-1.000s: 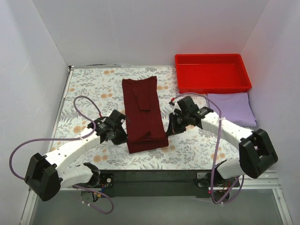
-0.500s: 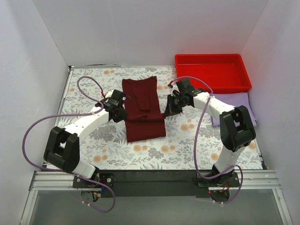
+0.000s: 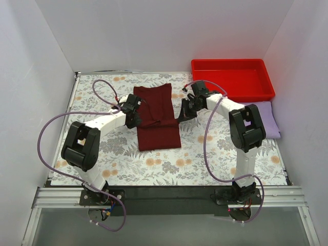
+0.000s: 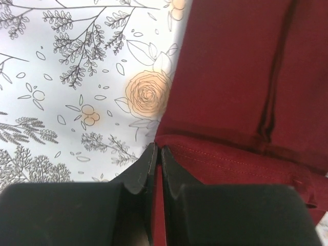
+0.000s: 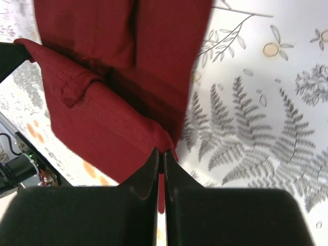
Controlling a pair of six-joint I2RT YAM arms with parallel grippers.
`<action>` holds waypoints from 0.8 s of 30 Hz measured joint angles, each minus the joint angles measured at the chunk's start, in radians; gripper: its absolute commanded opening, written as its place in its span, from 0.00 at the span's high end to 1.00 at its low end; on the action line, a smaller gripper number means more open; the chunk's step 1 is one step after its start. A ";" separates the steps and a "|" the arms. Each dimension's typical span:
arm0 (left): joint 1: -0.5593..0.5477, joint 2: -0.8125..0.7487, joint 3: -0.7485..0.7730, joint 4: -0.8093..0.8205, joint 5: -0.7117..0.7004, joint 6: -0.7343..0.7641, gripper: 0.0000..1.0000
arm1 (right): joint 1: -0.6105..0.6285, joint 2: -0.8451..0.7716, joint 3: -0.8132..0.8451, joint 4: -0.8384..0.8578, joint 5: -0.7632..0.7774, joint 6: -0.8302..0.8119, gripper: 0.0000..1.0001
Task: Fold and stack the t-shirts
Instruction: Fold the tshirt
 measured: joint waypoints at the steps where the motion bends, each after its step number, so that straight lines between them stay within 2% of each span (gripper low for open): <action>1: 0.001 0.014 0.000 0.005 -0.002 -0.002 1.00 | 0.000 0.019 0.010 0.001 -0.001 -0.002 0.99; 4: 0.002 0.048 0.000 0.008 -0.009 -0.010 0.96 | 0.000 0.063 0.026 0.005 -0.002 -0.007 0.93; 5: 0.001 0.054 0.000 0.008 -0.011 -0.010 0.92 | 0.000 0.073 0.027 0.006 -0.003 -0.011 0.85; 6: 0.001 0.055 0.000 0.008 -0.012 -0.010 0.90 | 0.000 0.080 0.027 0.007 -0.003 -0.014 0.69; 7: 0.001 0.055 0.001 0.008 -0.015 -0.009 0.87 | 0.000 0.084 0.027 0.008 -0.003 -0.019 0.66; 8: 0.002 0.055 0.002 0.007 -0.022 -0.010 0.85 | -0.001 0.086 0.028 0.008 -0.002 -0.025 0.64; 11: 0.004 0.045 0.002 0.002 -0.033 -0.011 0.67 | -0.002 0.085 0.033 0.010 -0.001 -0.044 0.61; 13: 0.006 0.018 -0.002 -0.002 -0.038 -0.010 0.51 | 0.000 0.074 0.032 0.015 0.013 -0.051 0.60; 14: 0.006 0.002 -0.005 -0.005 -0.040 -0.011 0.48 | 0.003 0.061 0.032 0.016 0.027 -0.056 0.60; 20: -0.042 -0.175 -0.050 -0.010 -0.054 -0.047 0.50 | 0.058 -0.164 -0.094 0.104 0.163 -0.076 0.66; 22: -0.103 -0.225 -0.068 -0.008 -0.060 -0.073 0.56 | 0.100 -0.245 -0.146 0.153 0.193 -0.078 0.72; 23: -0.142 -0.238 -0.075 -0.004 -0.060 -0.086 0.63 | 0.122 -0.269 -0.163 0.179 0.199 -0.079 0.74; 24: -0.179 -0.243 -0.081 0.005 -0.061 -0.098 0.66 | 0.141 -0.280 -0.174 0.201 0.204 -0.078 0.79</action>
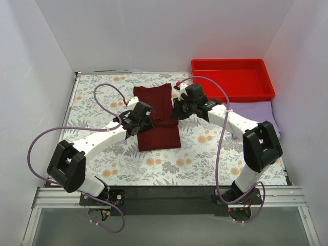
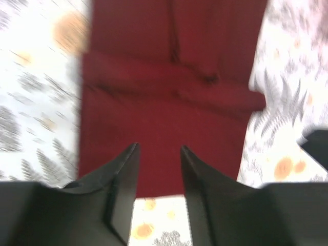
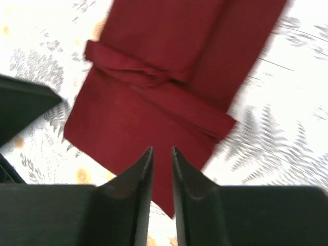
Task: Fold and stack the t-shirts
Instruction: Fold the tshirt
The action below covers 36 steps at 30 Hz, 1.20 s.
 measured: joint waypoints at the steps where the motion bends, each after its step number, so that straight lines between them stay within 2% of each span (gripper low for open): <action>1: -0.039 0.005 -0.008 0.011 0.002 -0.013 0.69 | 0.024 -0.005 -0.011 0.027 0.004 -0.003 0.80; 2: -0.063 0.015 -0.013 0.017 0.006 -0.019 0.76 | 0.040 -0.001 -0.017 0.043 0.007 -0.003 0.82; 6: -0.103 0.108 -0.047 0.036 0.019 -0.051 0.82 | 0.114 0.058 -0.041 0.101 0.012 -0.003 0.87; 10: -0.102 0.170 -0.116 0.034 0.029 -0.078 0.82 | 0.146 0.132 -0.063 0.146 0.010 0.003 0.87; 17: -0.101 0.146 -0.155 0.082 0.034 -0.100 0.82 | 0.155 0.268 -0.041 0.182 -0.020 0.006 0.86; 23: -0.101 0.138 -0.166 0.097 0.035 -0.100 0.81 | 0.146 0.354 0.103 0.190 0.033 -0.024 0.83; 30: -0.102 0.104 -0.205 0.121 0.039 -0.112 0.79 | 0.059 0.544 0.493 0.217 0.045 -0.041 0.73; 33: -0.103 0.079 -0.222 0.109 0.042 -0.122 0.77 | 0.006 0.533 0.512 0.232 0.021 -0.029 0.71; 36: -0.103 0.043 -0.232 0.082 0.040 -0.130 0.75 | -0.042 0.465 0.414 0.243 -0.039 -0.014 0.71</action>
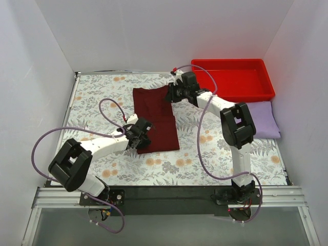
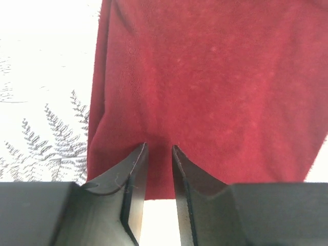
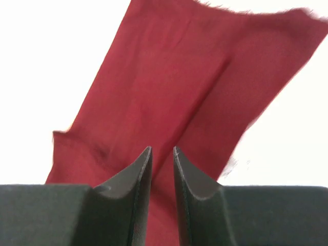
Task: Fold and stack the t-shirts
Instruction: Fold the tshirt
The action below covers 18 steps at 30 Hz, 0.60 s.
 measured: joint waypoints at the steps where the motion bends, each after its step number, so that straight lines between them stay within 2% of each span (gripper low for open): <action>1: 0.000 -0.017 -0.003 -0.005 -0.002 -0.001 0.75 | -0.010 -0.034 -0.051 0.005 -0.029 0.009 0.71; 5: 0.030 -0.108 -0.010 0.015 -0.006 0.000 0.75 | -0.018 -0.202 -0.332 0.088 -0.173 0.080 0.71; 8: 0.119 -0.175 -0.037 0.097 0.017 0.005 0.77 | -0.015 -0.267 -0.466 0.161 -0.271 0.143 0.71; 12: 0.257 -0.165 -0.076 0.228 0.065 0.009 0.81 | -0.021 -0.253 -0.516 0.238 -0.330 0.200 0.72; 18: 0.340 0.054 -0.055 0.352 0.131 0.010 0.84 | -0.077 -0.139 -0.518 0.379 -0.375 0.299 0.73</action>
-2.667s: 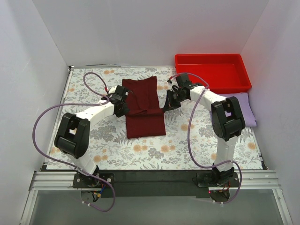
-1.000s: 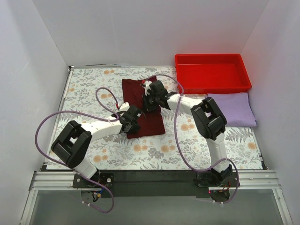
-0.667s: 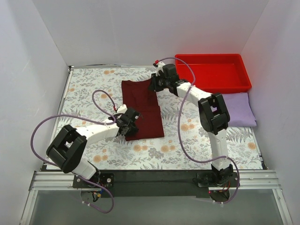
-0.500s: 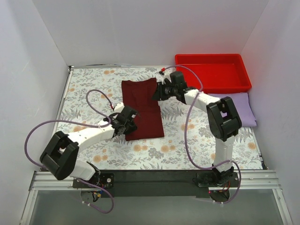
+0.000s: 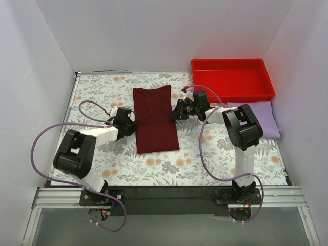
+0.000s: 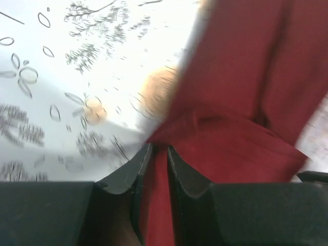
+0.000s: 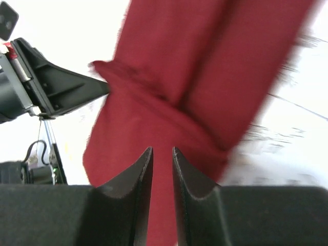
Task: Fold and stack the t-shirts
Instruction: Fold the tshirt
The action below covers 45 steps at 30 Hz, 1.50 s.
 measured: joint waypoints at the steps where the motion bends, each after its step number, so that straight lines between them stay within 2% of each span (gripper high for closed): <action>1: 0.009 0.042 0.008 0.008 0.007 -0.001 0.85 | -0.010 0.026 0.000 0.013 -0.004 0.011 0.73; 5: 0.050 0.099 0.043 0.057 0.040 -0.006 0.85 | -0.043 0.107 0.000 0.039 -0.023 0.043 0.73; 9: 0.080 0.088 0.048 0.032 0.044 0.024 0.75 | -0.051 0.096 -0.003 0.050 -0.048 0.063 0.73; 11: 0.089 0.055 0.050 -0.002 0.047 0.046 0.70 | -0.051 0.053 -0.035 0.051 -0.057 0.069 0.72; 15: 0.071 -0.087 0.050 -0.069 0.080 0.076 0.66 | -0.046 -0.092 -0.137 0.060 -0.087 0.087 0.71; 18: 0.026 -0.206 0.042 -0.080 0.133 0.076 0.66 | -0.021 -0.205 -0.229 0.090 -0.135 0.110 0.67; 22: -0.055 -0.299 -0.038 -0.061 0.224 0.059 0.66 | 0.038 -0.268 -0.333 0.129 -0.181 0.124 0.64; 25: -0.081 -0.265 -0.132 -0.051 0.257 0.040 0.69 | 0.077 -0.237 -0.401 0.151 -0.192 0.129 0.63; 29: -0.073 -0.182 -0.202 -0.035 0.277 -0.010 0.72 | 0.077 -0.110 -0.450 0.177 -0.195 0.147 0.63; 33: -0.073 -0.224 -0.250 -0.015 0.267 -0.060 0.73 | 0.067 -0.093 -0.480 0.259 -0.224 0.165 0.63; 38: -0.072 -0.461 -0.364 -0.127 0.231 -0.105 0.72 | 0.062 -0.164 -0.555 0.272 -0.201 0.164 0.63; 41: -0.069 -0.566 -0.380 -0.180 0.208 -0.111 0.70 | 0.062 -0.211 -0.570 0.239 -0.188 0.163 0.63; 45: -0.066 -0.566 -0.349 -0.169 0.182 -0.097 0.70 | 0.062 -0.251 -0.545 0.217 -0.183 0.164 0.63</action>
